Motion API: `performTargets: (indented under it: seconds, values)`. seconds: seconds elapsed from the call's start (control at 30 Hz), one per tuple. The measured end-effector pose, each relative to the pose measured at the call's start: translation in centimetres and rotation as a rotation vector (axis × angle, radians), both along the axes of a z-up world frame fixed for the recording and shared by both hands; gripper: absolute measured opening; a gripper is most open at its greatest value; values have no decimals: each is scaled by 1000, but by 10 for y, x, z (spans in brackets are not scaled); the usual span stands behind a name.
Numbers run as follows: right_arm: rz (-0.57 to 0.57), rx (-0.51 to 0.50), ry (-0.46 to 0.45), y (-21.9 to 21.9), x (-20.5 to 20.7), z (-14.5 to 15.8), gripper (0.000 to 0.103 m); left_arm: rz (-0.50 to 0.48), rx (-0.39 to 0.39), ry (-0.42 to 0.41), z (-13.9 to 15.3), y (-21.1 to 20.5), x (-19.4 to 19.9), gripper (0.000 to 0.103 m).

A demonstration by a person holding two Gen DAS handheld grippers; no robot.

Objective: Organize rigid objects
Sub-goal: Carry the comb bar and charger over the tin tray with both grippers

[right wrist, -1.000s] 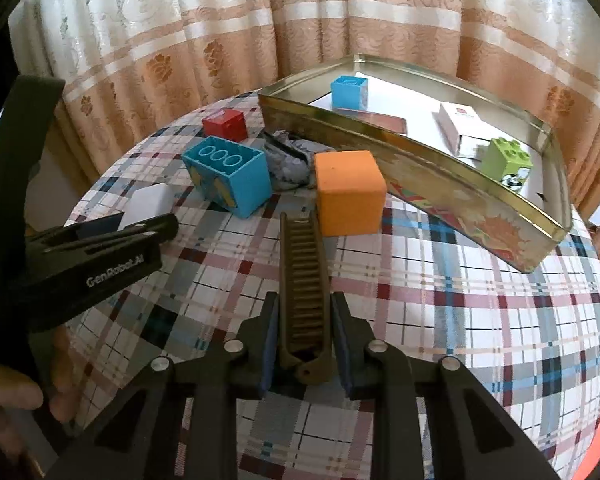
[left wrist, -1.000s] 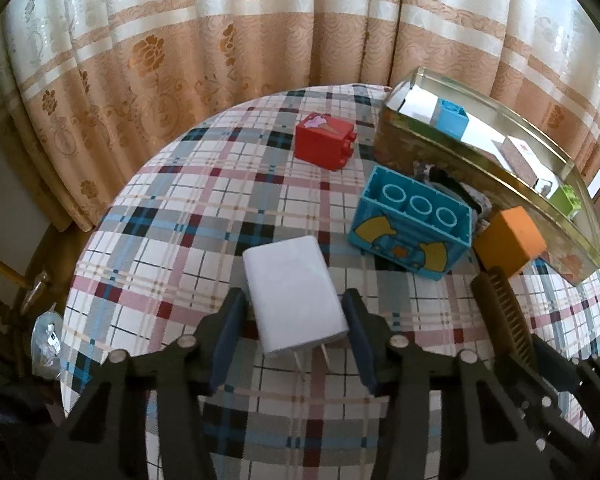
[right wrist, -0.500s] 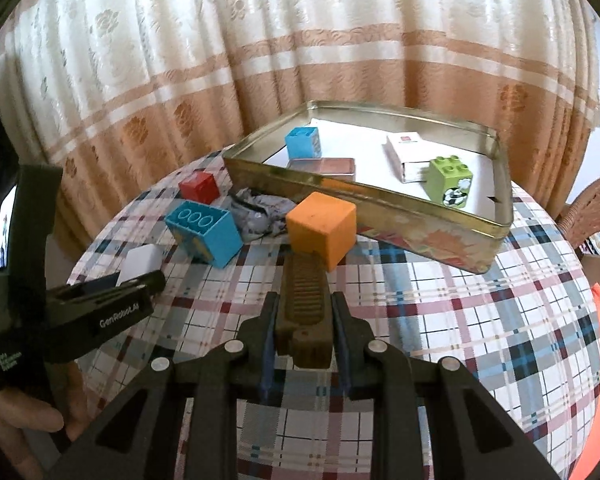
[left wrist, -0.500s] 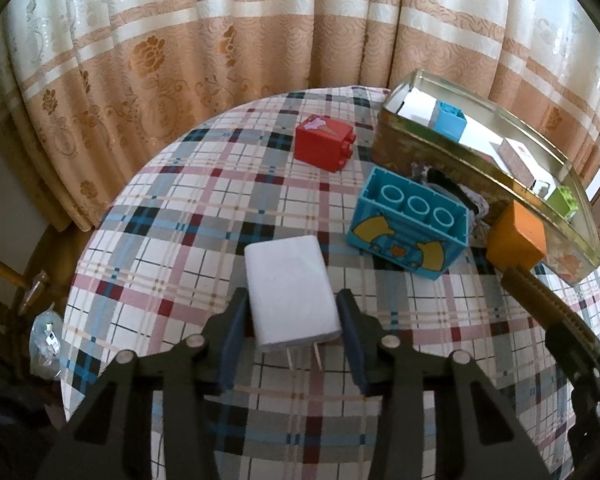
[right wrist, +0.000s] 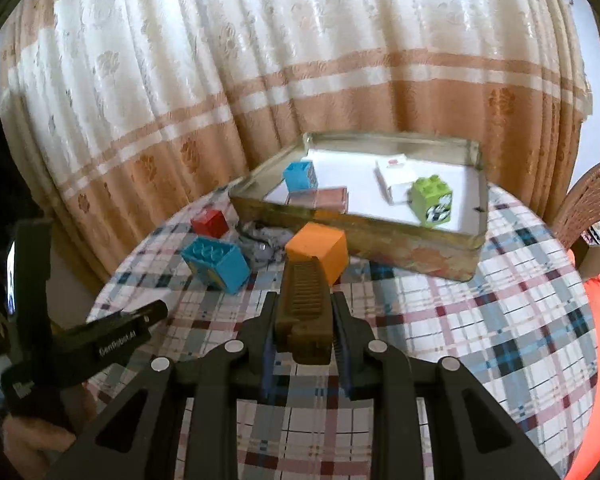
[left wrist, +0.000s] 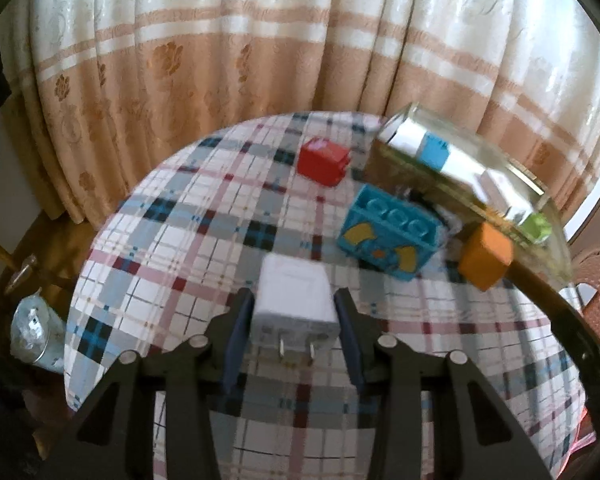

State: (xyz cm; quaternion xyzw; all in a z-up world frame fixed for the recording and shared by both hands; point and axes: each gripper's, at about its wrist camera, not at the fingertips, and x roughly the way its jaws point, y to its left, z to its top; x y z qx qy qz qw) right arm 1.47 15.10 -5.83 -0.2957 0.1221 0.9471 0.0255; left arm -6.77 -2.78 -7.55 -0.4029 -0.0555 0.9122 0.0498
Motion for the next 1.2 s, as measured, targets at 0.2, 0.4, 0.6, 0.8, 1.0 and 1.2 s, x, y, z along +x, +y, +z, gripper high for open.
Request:
performTargets:
  seconds: [0.2,0.4,0.6,0.8,1.0,1.2]
  values:
    - [-25,-6,65,10,7,24,27,-52,64,58,23,8,7,41]
    - [-58,24,118,19,10,41,27,-111,113,145,54,19,10,41]
    - [-98,56,170,34,0,55,27,-158,113,177,71,43,-10,41]
    - [-166,81,207,53,-24,53,27,-169,94,195,74,70,-43,41]
    - [-240,103,232,72,-56,43,27,-188,87,212,69,93,-78,41]
    - [-305,104,242,90,-83,35,27,-192,120,195,59,114,-110,41]
